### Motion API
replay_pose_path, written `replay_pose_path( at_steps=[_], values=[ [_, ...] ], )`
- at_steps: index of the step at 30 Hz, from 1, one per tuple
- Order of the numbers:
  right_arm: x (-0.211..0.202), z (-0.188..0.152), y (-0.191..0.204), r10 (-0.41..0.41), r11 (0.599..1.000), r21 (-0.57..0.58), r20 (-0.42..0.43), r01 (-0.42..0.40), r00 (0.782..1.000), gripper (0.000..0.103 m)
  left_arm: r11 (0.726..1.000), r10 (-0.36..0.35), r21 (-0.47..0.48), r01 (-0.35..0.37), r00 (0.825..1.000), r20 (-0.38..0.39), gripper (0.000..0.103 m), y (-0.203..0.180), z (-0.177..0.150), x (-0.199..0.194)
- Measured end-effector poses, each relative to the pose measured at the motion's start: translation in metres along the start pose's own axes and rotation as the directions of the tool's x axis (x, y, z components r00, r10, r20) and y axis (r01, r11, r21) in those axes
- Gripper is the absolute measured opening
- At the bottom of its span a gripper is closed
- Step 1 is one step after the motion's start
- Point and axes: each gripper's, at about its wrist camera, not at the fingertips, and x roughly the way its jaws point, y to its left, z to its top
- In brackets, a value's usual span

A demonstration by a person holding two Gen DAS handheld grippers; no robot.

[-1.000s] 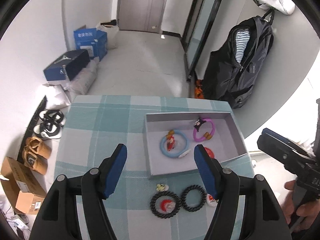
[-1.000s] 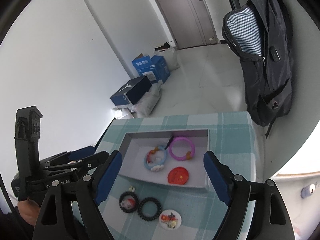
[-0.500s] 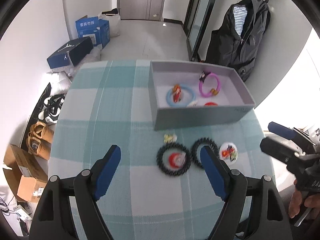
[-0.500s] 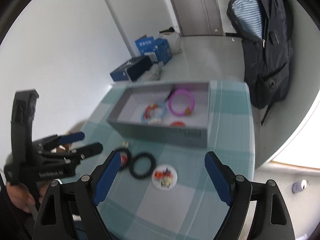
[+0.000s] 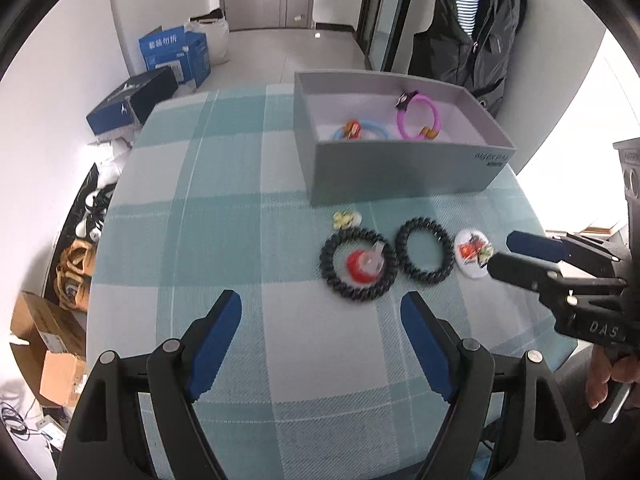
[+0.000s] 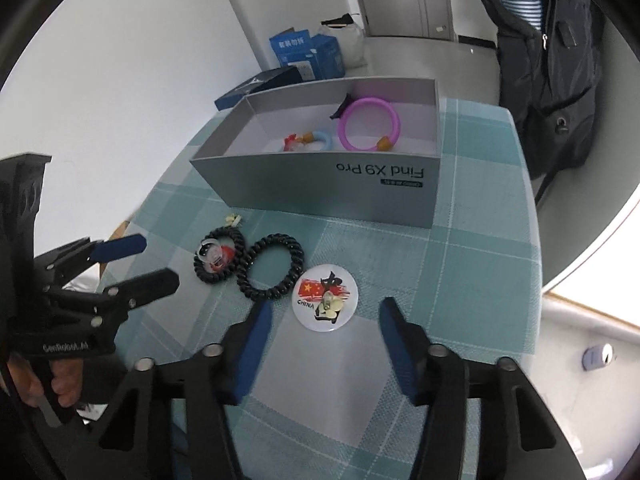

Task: Organize jewelry

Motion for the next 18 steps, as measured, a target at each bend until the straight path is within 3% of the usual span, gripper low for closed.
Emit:
replay_pose_path(
  at_steps=[10, 12, 18],
  values=[
    [0.012, 0.003, 0.010, -0.072, 0.995, -0.069, -0.020, 0.070, 0.997, 0.024, 0.998, -0.013, -0.069, 0.012, 1.000, -0.018, 0.079, 0.015, 0.004, 0.001],
    [0.012, 0.002, 0.011, -0.081, 0.994, -0.080, -0.020, 0.080, 0.996, 0.010, 0.997, -0.010, -0.073, 0.008, 1.000, -0.015, 0.079, 0.016, 0.004, 0.000],
    [0.010, 0.000, 0.015, -0.114, 0.988, -0.108, -0.011, 0.113, 0.993, 0.010, 0.995, -0.038, -0.089, 0.036, 0.999, -0.016, 0.079, 0.021, 0.007, 0.002]
  ],
)
